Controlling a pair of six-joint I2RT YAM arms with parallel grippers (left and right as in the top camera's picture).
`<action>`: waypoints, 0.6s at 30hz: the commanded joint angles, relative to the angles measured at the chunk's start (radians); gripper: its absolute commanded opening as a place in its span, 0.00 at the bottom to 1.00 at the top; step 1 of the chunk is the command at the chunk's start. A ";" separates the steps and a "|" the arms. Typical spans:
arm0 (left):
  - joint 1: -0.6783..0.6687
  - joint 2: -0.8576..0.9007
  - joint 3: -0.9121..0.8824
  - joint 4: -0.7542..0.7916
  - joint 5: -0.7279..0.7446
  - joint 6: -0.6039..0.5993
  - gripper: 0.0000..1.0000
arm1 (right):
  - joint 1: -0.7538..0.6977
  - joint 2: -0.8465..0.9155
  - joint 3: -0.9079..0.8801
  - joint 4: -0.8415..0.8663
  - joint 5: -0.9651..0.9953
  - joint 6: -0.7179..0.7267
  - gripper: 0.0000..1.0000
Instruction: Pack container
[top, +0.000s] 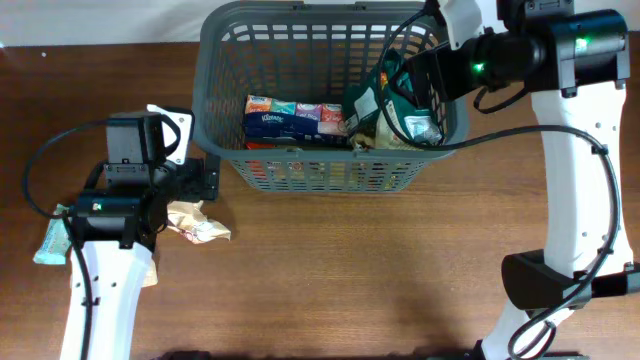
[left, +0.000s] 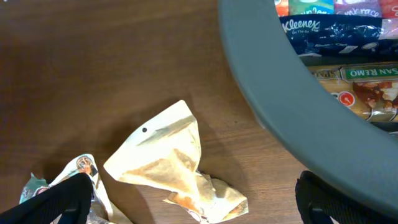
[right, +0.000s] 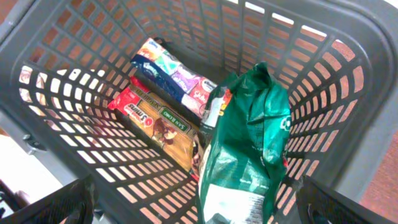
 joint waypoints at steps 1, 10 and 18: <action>-0.003 0.007 0.008 0.021 -0.011 0.012 0.99 | 0.009 -0.031 0.008 -0.014 -0.010 -0.014 0.99; 0.097 0.008 0.008 0.067 -0.244 -0.023 0.99 | -0.019 -0.190 0.008 -0.020 0.365 0.076 0.99; 0.356 0.094 0.008 0.128 -0.161 -0.021 0.99 | -0.239 -0.362 0.008 -0.048 0.600 0.255 0.99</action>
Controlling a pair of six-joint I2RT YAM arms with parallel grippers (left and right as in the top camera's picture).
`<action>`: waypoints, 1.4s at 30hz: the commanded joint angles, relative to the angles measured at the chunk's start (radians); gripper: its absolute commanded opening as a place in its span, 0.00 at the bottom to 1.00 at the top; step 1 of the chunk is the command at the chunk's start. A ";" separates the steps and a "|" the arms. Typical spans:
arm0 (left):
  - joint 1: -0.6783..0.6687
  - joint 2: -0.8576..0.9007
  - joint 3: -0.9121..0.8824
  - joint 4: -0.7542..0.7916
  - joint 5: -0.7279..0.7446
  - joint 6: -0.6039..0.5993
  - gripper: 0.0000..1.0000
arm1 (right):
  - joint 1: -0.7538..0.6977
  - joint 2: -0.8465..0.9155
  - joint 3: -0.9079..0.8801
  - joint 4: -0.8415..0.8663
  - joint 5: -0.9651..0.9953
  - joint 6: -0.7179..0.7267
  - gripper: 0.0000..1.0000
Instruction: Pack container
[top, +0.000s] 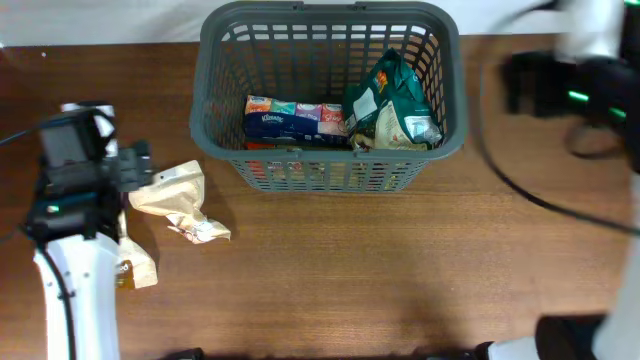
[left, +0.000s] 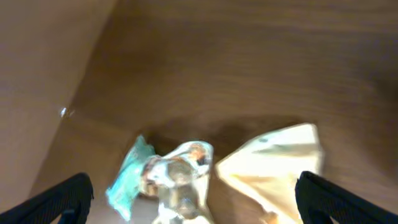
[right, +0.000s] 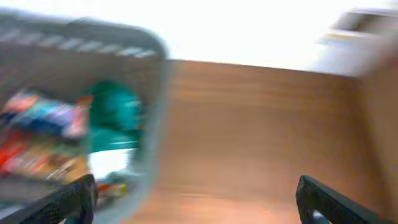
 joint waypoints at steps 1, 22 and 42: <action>0.089 0.074 0.008 0.013 0.051 -0.011 0.99 | -0.101 -0.060 0.008 -0.019 0.119 0.092 0.99; 0.196 0.556 0.008 0.100 0.166 0.190 0.99 | -0.199 -0.096 0.007 -0.090 0.120 0.064 0.99; 0.196 0.366 0.251 -0.148 0.176 0.135 0.99 | -0.197 -0.068 0.007 -0.089 0.098 0.064 0.99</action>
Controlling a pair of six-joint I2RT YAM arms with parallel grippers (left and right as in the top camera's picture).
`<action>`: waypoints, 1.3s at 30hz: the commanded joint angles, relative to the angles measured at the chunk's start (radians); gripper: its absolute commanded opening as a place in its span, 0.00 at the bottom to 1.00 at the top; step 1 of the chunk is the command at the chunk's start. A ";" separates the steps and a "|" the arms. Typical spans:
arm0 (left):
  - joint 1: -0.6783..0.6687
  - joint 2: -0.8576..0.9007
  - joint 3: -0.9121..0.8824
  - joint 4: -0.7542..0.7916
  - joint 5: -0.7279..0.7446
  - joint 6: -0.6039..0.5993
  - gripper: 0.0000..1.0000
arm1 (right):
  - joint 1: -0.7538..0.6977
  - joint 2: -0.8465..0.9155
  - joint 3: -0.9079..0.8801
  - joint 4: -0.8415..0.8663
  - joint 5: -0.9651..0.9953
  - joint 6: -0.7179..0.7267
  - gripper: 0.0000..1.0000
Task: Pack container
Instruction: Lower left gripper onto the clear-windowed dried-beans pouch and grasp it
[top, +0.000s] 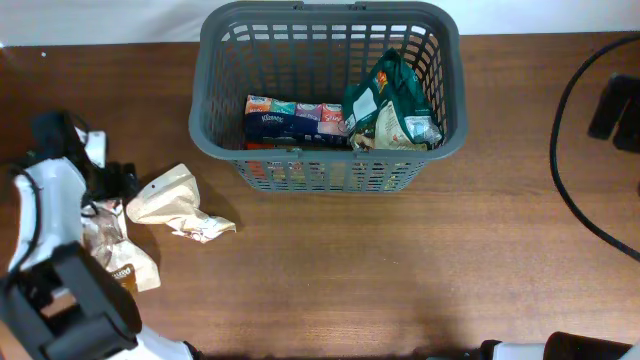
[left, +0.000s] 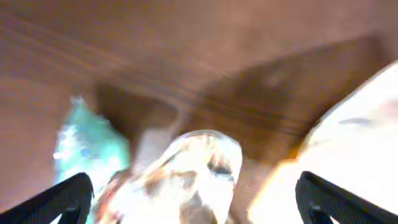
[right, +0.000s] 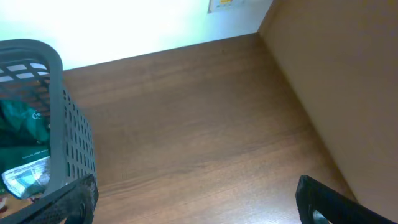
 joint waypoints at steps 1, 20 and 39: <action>0.003 -0.144 0.111 -0.064 0.018 -0.041 0.99 | -0.006 0.007 0.002 0.004 -0.003 -0.006 0.99; 0.003 -0.311 -0.259 0.010 -0.023 0.023 0.99 | -0.006 0.035 0.002 0.004 -0.010 -0.006 0.99; 0.243 -0.310 -0.460 0.250 0.084 0.103 0.99 | -0.006 0.035 0.002 0.003 -0.010 -0.006 0.99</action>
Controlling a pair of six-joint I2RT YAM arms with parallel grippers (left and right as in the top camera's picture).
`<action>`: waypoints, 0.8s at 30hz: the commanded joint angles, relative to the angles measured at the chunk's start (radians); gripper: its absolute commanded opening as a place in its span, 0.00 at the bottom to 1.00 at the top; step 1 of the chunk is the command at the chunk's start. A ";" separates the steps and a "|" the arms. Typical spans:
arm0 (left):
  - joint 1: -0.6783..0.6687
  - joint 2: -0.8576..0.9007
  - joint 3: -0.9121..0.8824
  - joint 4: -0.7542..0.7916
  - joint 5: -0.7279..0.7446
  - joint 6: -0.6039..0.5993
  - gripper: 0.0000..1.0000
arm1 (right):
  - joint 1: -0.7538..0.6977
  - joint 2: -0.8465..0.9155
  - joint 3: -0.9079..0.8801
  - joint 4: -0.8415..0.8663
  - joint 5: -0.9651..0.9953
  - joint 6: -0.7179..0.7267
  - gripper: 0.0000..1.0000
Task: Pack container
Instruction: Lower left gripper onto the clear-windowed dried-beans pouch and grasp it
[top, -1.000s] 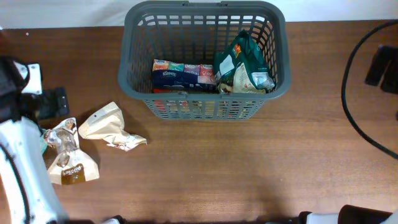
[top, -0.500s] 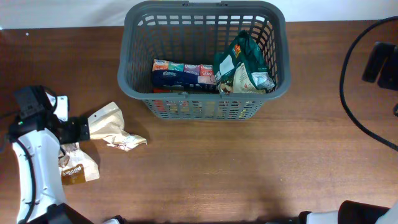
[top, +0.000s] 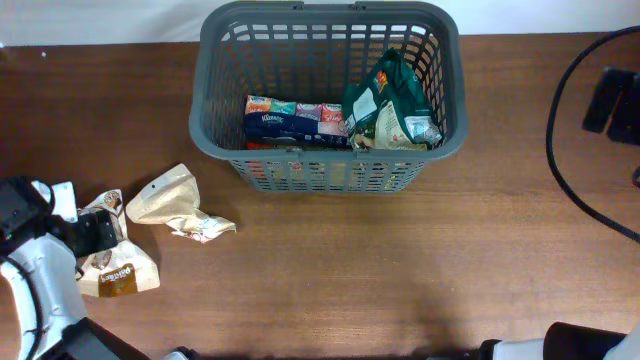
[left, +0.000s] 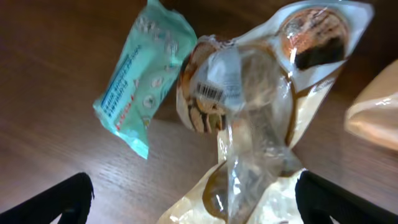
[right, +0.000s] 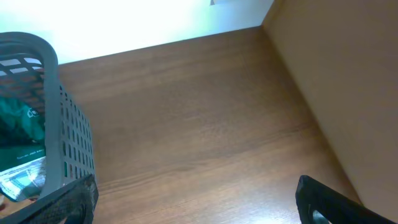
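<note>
The grey basket (top: 330, 160) stands at the table's back centre, holding a tissue pack (top: 295, 118), a green bag (top: 395, 95) and a snack bar pack beneath them. On the table at the left lie a cream paper bag (top: 175, 205), a clear cookie bag (left: 261, 106) and a teal packet (left: 146, 74). My left gripper (left: 199, 208) is open just above the cookie bag, one fingertip on each side. My right gripper (right: 199, 205) is open over bare table, right of the basket (right: 43, 124).
The right arm (top: 610, 100) sits at the far right edge, its black cable looping over the table there. A wall panel (right: 348, 81) rises along the table's right side. Brown wooden table (top: 400, 270) stretches in front of the basket.
My left gripper has moved toward the table's front left corner and now looks sharply down on the cookie bag and teal packet. The right gripper has hardly shifted.
First my right gripper was open over the green bag in the basket and my left hung over the cream bag by the basket. Then both were further outward. Later the right was at the far right edge and the left over the left-hand snacks, where it remains.
</note>
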 joint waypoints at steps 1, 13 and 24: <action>0.005 -0.005 -0.036 0.039 0.054 0.008 0.99 | -0.006 0.000 0.002 0.002 -0.006 -0.005 0.99; 0.005 0.076 -0.048 0.113 0.114 -0.003 1.00 | -0.006 0.000 0.002 -0.024 -0.021 -0.005 0.99; 0.005 0.182 -0.048 0.148 0.146 -0.017 1.00 | -0.006 0.000 0.002 -0.047 -0.021 -0.005 0.99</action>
